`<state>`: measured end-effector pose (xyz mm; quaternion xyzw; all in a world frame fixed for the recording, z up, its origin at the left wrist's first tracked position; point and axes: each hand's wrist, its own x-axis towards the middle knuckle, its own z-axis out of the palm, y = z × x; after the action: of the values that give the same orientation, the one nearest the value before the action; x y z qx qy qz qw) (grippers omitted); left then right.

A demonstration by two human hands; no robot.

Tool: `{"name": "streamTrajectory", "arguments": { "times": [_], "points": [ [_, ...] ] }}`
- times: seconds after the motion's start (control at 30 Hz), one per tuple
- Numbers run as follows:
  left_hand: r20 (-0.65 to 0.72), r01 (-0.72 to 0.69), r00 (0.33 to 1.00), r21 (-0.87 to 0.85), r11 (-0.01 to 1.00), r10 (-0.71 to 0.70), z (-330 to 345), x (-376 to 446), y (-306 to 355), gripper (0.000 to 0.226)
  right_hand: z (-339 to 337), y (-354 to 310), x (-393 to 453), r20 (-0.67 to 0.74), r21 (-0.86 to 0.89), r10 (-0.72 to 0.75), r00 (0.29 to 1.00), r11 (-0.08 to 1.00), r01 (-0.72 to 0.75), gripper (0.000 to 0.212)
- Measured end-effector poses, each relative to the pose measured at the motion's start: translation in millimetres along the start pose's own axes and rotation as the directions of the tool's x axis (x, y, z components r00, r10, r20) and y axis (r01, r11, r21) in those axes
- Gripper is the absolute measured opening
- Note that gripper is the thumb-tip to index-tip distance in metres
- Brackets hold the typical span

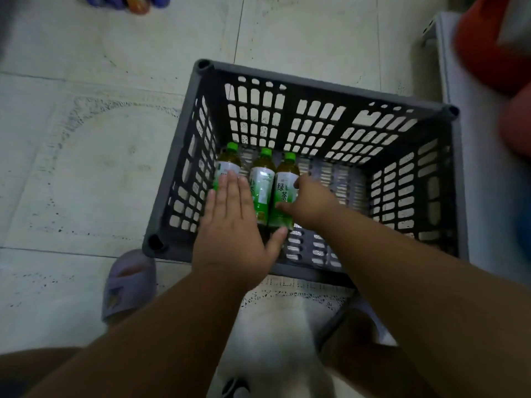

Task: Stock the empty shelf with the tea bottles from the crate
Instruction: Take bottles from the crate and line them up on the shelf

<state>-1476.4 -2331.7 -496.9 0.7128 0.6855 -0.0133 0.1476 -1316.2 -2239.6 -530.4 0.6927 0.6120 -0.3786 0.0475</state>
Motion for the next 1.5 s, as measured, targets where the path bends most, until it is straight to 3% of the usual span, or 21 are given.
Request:
{"name": "streamTrajectory", "arguments": {
  "times": [0.3, 0.63, 0.8, 0.87, 0.97, 1.13, 1.3, 1.5],
  "points": [
    [0.084, -0.02, 0.996, -0.018, 1.0, 0.021, -3, 1, 3, 0.102, 66, 14, 91, 0.037, 0.218, 0.32, 0.947, 0.922, -0.32, 0.093],
    [0.129, -0.019, 0.991, -0.008, 1.0, 0.02, 0, 2, 1, 0.103, 59, 42, 121, 0.044, 0.436, 0.339, 0.94, 0.84, -0.324, 0.085],
    [0.131, -0.023, 0.991, -0.007, 1.0, 0.024, 1, 1, -1, 0.103, 40, 31, 87, 0.132, 0.71, 0.237, 0.962, 0.655, -0.259, 0.067],
    [0.126, -0.022, 0.992, -0.008, 1.0, 0.023, 0, 2, -2, 0.103, 24, 22, 65, 0.135, 0.742, 0.156, 0.979, 0.639, -0.204, 0.061],
    [0.133, -0.021, 0.991, 0.008, 1.0, 0.019, -1, 2, -2, 0.105, -9, 7, 25, 0.046, 0.736, 0.05, 0.998, 0.674, -0.067, 0.053],
    [0.144, -0.063, 0.987, -0.063, 0.996, 0.072, -23, -9, 1, 0.111, -62, -8, -45, -0.064, 0.753, -0.026, 0.998, 0.655, 0.065, 0.067],
    [0.046, -0.123, 0.989, -0.238, 0.963, 0.138, -66, -50, 23, 0.116, -98, -8, -119, -0.189, 0.795, -0.068, 0.98, 0.575, 0.193, 0.057],
    [-0.133, -0.33, 0.944, -0.308, 0.892, 0.303, -117, -100, 75, 0.115, -130, 10, -217, -0.419, 0.786, -0.028, 0.908, 0.489, 0.378, 0.046]
  ]
}}
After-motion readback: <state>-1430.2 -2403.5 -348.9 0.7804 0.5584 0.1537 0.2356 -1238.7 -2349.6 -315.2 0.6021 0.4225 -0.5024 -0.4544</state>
